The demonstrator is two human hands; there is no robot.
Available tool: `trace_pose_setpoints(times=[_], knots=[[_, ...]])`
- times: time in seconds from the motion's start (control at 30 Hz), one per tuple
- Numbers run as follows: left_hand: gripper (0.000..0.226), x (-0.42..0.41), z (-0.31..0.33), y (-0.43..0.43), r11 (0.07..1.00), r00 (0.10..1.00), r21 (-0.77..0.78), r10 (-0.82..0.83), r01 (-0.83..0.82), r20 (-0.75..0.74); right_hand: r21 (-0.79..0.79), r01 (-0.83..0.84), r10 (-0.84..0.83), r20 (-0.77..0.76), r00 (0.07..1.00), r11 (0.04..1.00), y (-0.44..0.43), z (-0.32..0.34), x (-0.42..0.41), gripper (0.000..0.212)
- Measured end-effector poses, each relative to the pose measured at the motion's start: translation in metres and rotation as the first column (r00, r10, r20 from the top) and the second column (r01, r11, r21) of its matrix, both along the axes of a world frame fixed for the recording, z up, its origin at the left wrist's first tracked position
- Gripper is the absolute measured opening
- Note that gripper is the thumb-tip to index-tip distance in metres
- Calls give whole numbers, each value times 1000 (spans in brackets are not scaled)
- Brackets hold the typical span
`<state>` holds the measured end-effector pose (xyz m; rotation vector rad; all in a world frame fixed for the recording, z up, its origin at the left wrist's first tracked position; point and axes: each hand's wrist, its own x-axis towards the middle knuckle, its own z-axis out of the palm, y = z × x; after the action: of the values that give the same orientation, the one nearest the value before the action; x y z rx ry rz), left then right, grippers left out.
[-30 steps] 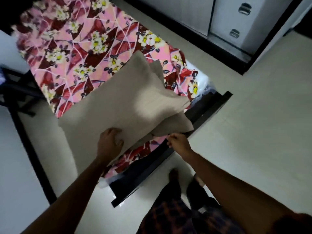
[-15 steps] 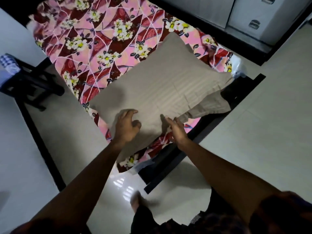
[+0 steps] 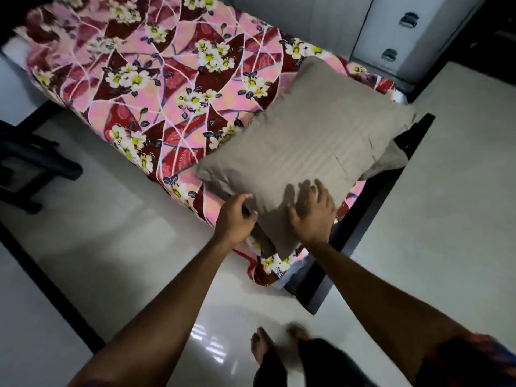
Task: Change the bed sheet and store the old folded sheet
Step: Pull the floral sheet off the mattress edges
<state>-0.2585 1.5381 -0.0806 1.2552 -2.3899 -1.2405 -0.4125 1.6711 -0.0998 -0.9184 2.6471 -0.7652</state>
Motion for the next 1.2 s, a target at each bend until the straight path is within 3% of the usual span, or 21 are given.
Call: trace_pose_setpoints(times=[0.1,0.17,0.33,0.43,0.63,0.9,1.07,1.17,1.2], knots=[[37,19,0,-25,996,998,46,70,-71,8,106,-326,337,-103,936,939,-34,3,17,55],[34,31,-4,-42,988,989,74,135,-139,56,200,-449,474,-102,875,871,-60,0,24,57],[36,58,-6,-101,989,974,82,101,-120,202,267,-625,666,-98,739,733,-136,-2,30,58],[33,69,4,-155,980,953,58,172,-192,250,245,-721,751,-42,660,648,-188,3,31,60],[34,81,27,-248,950,900,20,288,-311,326,128,-790,787,87,611,600,-281,19,28,53],[43,86,22,-376,954,873,-2,274,-299,402,190,-720,704,155,693,668,-385,15,16,64],[51,93,-9,-508,957,862,0,261,-290,436,204,-768,733,229,640,607,-497,-22,46,67],[47,102,-40,-613,971,876,-7,221,-241,429,235,-779,750,216,626,582,-600,-63,71,67],[56,105,-56,-655,968,877,-19,235,-250,419,257,-777,754,201,625,575,-642,-76,79,70]])
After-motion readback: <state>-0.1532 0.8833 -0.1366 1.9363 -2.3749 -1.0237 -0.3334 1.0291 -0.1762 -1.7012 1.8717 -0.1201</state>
